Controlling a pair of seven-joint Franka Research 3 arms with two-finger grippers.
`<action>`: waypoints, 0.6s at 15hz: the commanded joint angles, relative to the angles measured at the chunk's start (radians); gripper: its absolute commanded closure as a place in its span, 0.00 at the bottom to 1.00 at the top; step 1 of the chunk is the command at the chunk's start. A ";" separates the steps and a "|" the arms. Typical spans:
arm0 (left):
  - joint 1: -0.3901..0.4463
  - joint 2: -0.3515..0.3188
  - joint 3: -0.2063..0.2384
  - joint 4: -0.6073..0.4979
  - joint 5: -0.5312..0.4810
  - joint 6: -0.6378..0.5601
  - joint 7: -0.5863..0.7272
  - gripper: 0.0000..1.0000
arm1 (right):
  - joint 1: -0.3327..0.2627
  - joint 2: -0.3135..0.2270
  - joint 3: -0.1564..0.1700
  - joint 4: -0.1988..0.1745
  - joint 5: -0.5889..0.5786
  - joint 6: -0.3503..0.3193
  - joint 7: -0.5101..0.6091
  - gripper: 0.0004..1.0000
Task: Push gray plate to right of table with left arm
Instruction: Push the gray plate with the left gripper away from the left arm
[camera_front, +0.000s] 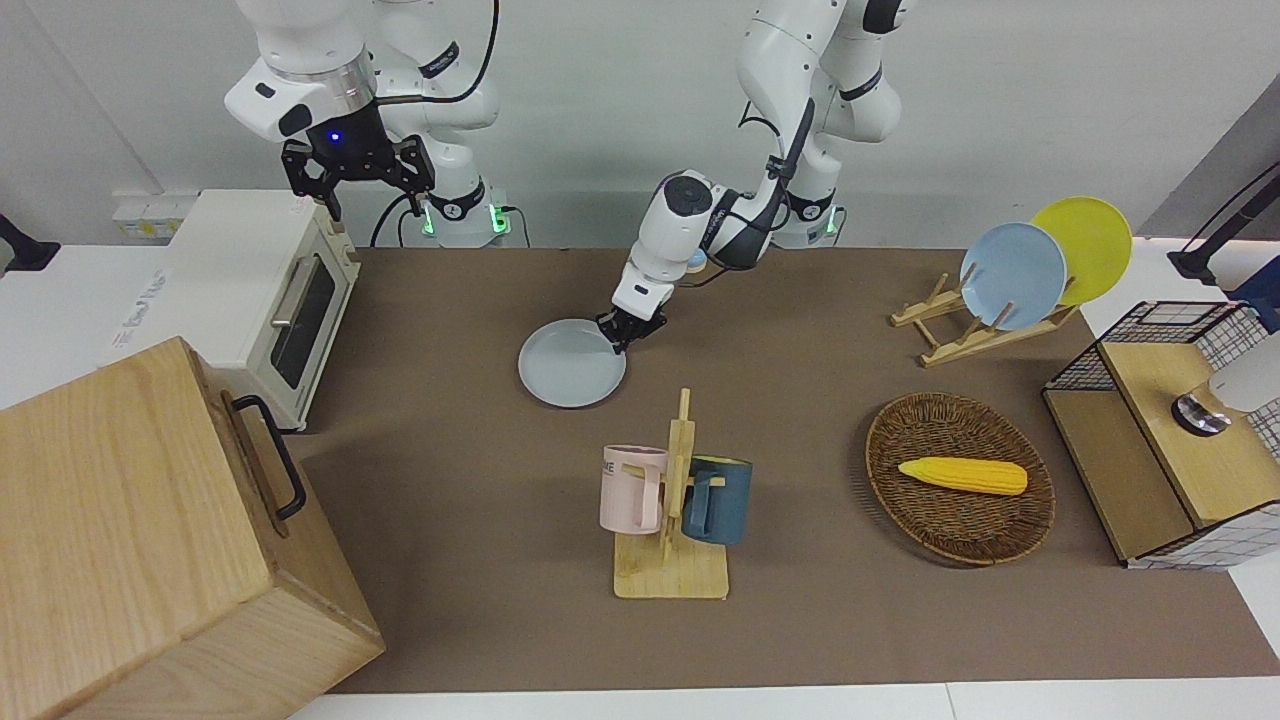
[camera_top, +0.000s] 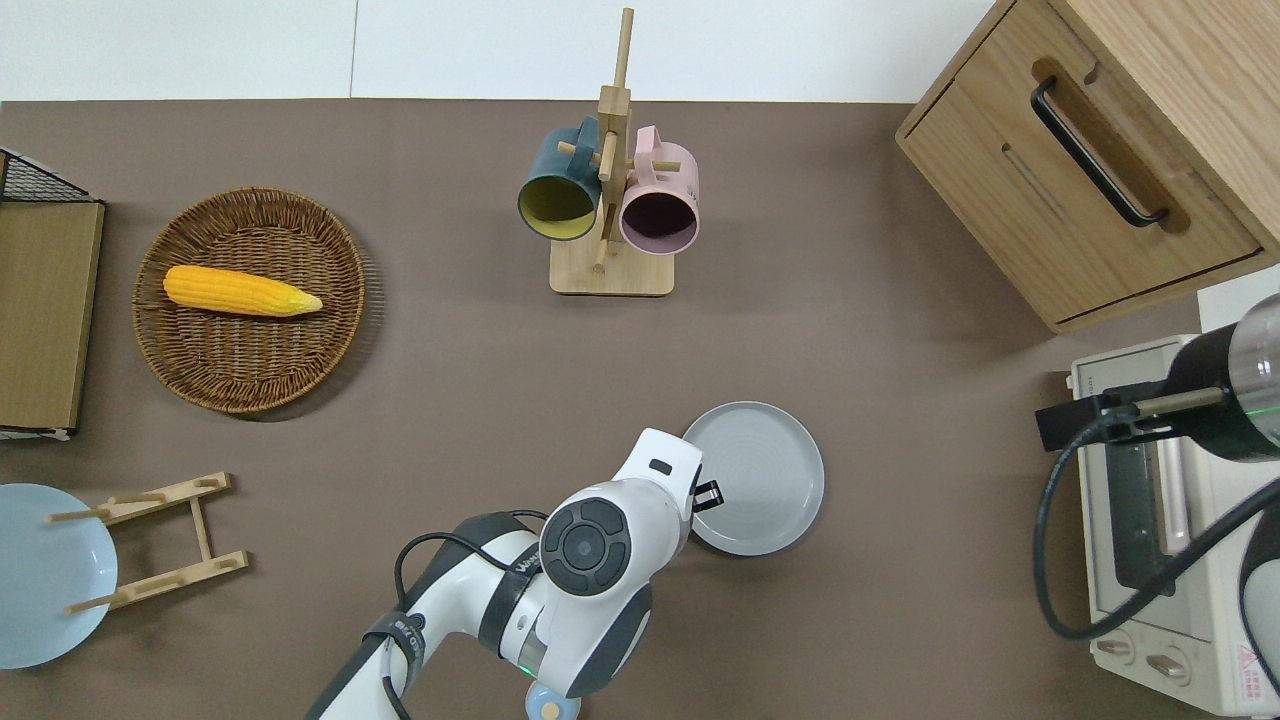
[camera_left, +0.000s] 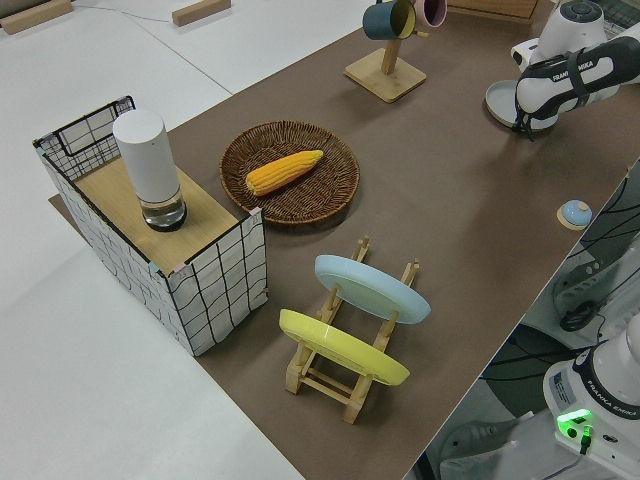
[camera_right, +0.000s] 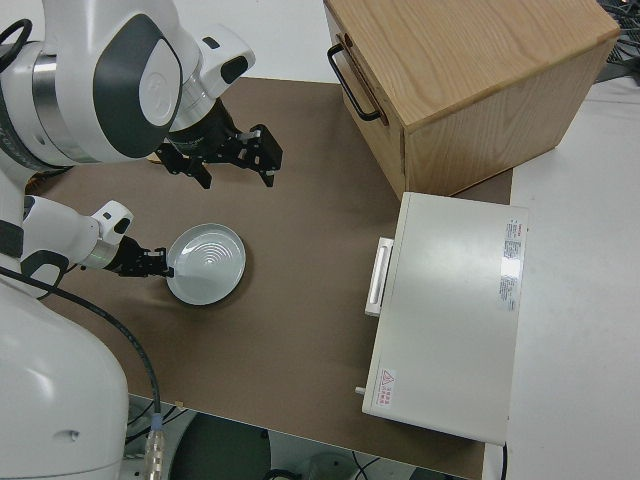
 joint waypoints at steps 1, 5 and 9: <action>-0.031 0.059 0.008 0.043 -0.010 0.025 -0.024 0.88 | -0.008 -0.010 0.005 -0.004 0.001 -0.012 -0.008 0.00; -0.031 0.065 0.010 0.060 0.004 0.025 -0.026 0.21 | -0.008 -0.010 0.005 -0.004 0.001 -0.012 -0.008 0.00; -0.030 0.032 0.016 0.059 0.024 -0.004 -0.024 0.01 | -0.008 -0.010 0.005 -0.004 -0.001 -0.012 -0.008 0.00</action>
